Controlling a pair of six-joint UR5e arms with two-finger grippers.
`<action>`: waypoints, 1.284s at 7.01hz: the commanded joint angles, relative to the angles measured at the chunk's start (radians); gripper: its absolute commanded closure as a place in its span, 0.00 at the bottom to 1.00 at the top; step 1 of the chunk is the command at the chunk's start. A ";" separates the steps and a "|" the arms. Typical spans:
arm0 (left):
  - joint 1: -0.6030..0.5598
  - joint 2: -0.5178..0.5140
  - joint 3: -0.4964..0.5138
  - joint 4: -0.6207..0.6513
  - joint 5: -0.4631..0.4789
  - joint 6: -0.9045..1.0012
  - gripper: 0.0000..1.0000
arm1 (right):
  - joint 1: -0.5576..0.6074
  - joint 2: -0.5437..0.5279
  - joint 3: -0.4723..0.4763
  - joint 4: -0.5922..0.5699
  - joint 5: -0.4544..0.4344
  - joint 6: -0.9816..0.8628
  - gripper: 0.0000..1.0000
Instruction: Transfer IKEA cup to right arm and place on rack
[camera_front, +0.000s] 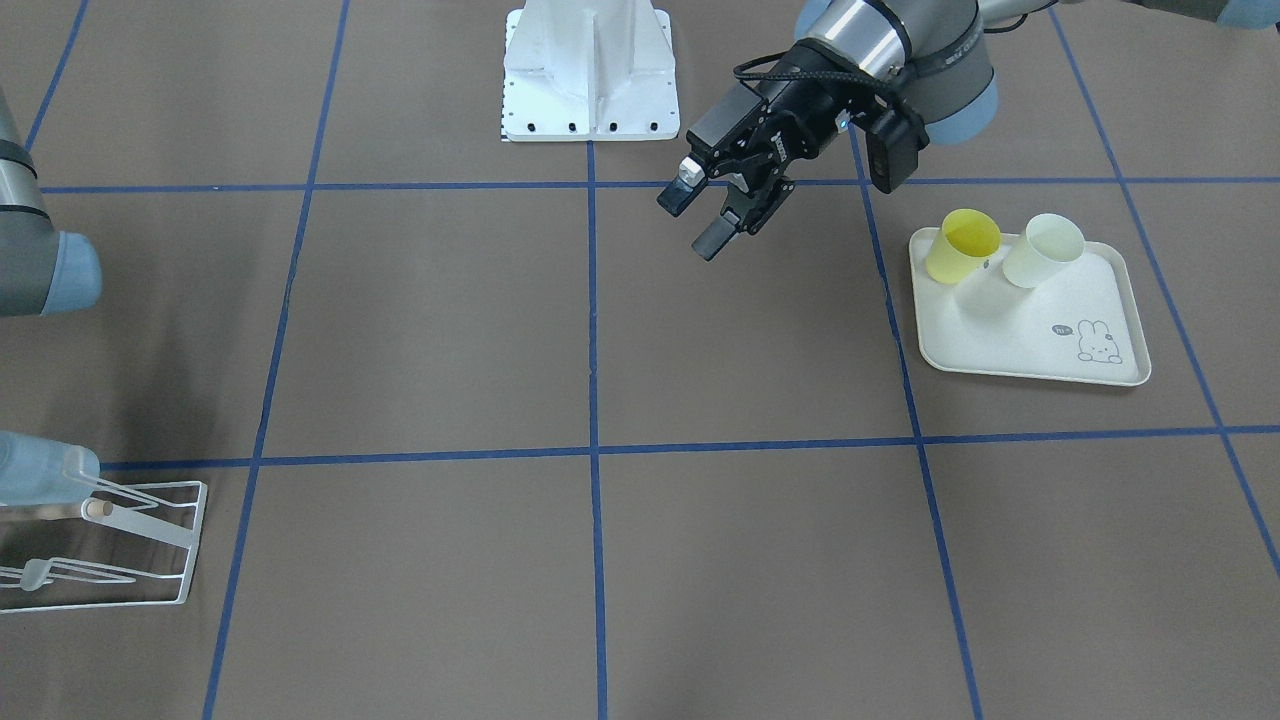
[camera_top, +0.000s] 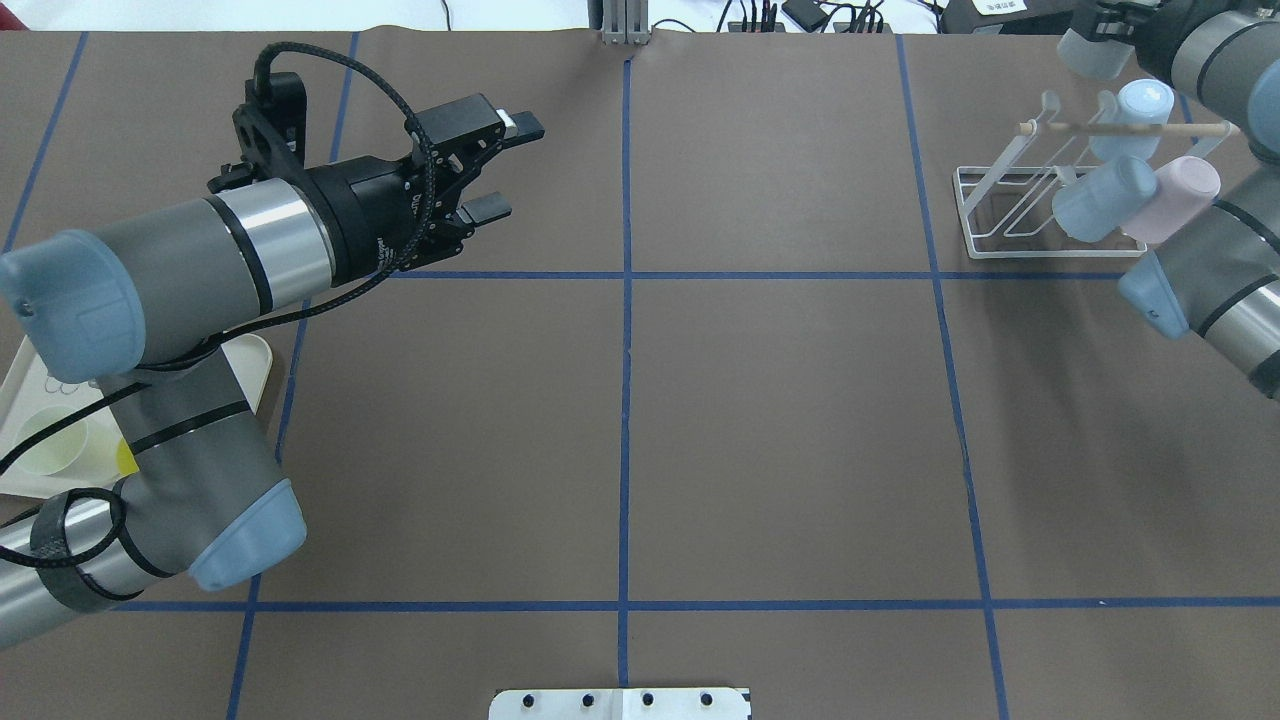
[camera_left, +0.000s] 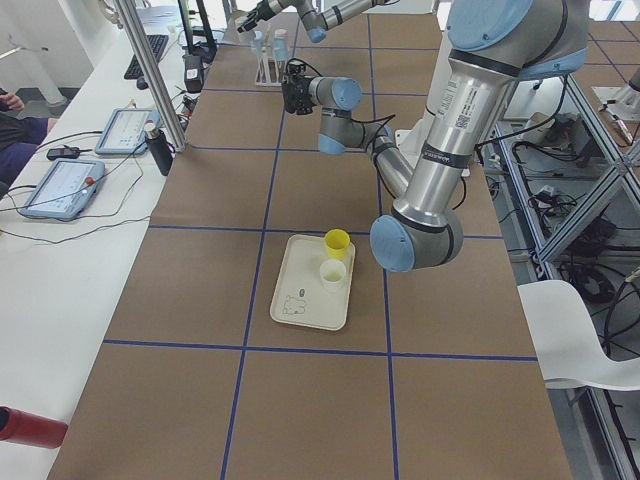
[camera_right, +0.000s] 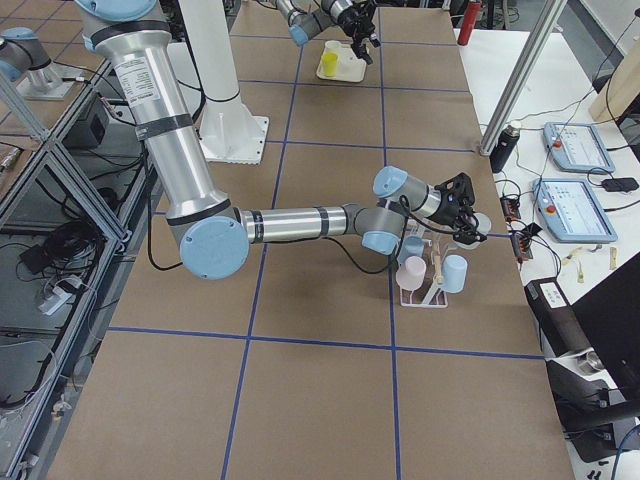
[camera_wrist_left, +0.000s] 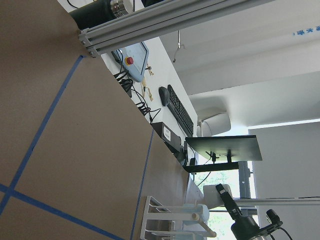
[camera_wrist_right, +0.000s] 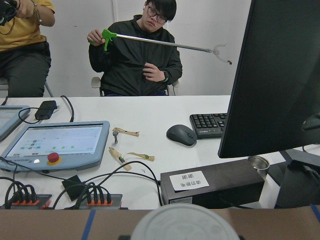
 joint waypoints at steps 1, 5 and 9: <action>0.002 0.002 0.000 -0.002 0.000 0.000 0.00 | 0.000 -0.059 0.052 0.004 0.074 -0.008 1.00; 0.005 0.002 0.000 -0.002 0.000 -0.014 0.00 | -0.020 -0.084 0.063 0.003 0.073 -0.008 1.00; 0.007 0.001 0.000 -0.002 0.001 -0.016 0.00 | -0.051 -0.059 0.058 0.000 0.054 -0.008 1.00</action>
